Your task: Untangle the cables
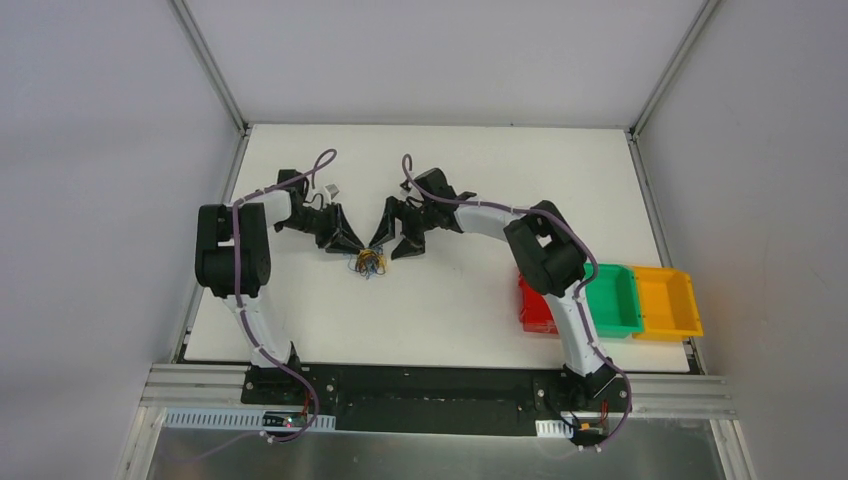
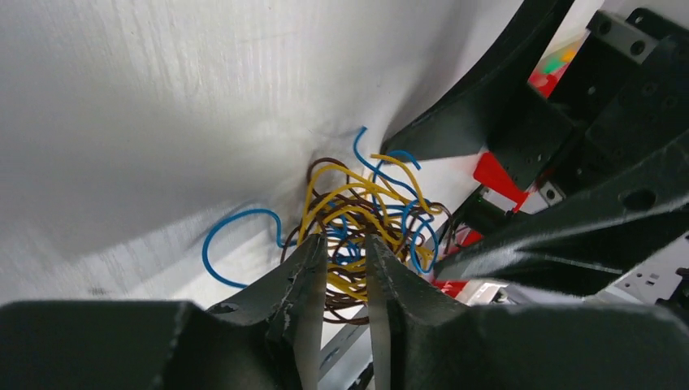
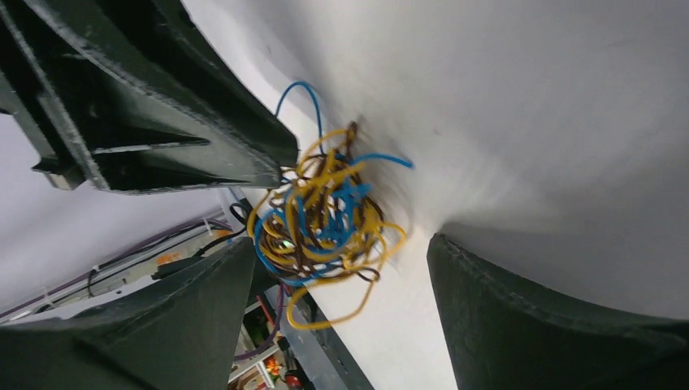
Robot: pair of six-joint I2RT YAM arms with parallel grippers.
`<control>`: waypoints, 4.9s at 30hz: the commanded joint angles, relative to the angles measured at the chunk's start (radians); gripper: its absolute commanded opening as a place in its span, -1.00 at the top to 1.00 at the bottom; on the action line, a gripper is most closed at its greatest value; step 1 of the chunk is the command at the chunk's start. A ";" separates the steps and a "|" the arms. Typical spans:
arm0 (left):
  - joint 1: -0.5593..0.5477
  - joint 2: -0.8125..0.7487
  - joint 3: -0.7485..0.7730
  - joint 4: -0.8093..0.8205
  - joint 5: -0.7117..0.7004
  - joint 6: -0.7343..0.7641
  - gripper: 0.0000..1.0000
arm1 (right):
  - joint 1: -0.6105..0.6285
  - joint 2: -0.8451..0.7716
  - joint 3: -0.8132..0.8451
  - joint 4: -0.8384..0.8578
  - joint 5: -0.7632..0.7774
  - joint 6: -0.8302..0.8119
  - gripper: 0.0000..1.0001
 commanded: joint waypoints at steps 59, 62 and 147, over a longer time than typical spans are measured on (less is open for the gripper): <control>0.184 -0.494 -0.108 -0.337 -0.090 0.308 1.00 | -0.440 -0.585 -0.245 -0.203 0.221 -0.220 1.00; 0.238 -0.489 -0.069 -0.364 -0.157 0.325 1.00 | -0.480 -0.619 -0.219 -0.219 0.288 -0.239 1.00; -0.441 0.203 0.296 0.876 0.062 -0.572 1.00 | -0.403 -0.120 -0.005 -0.593 0.505 -0.626 0.55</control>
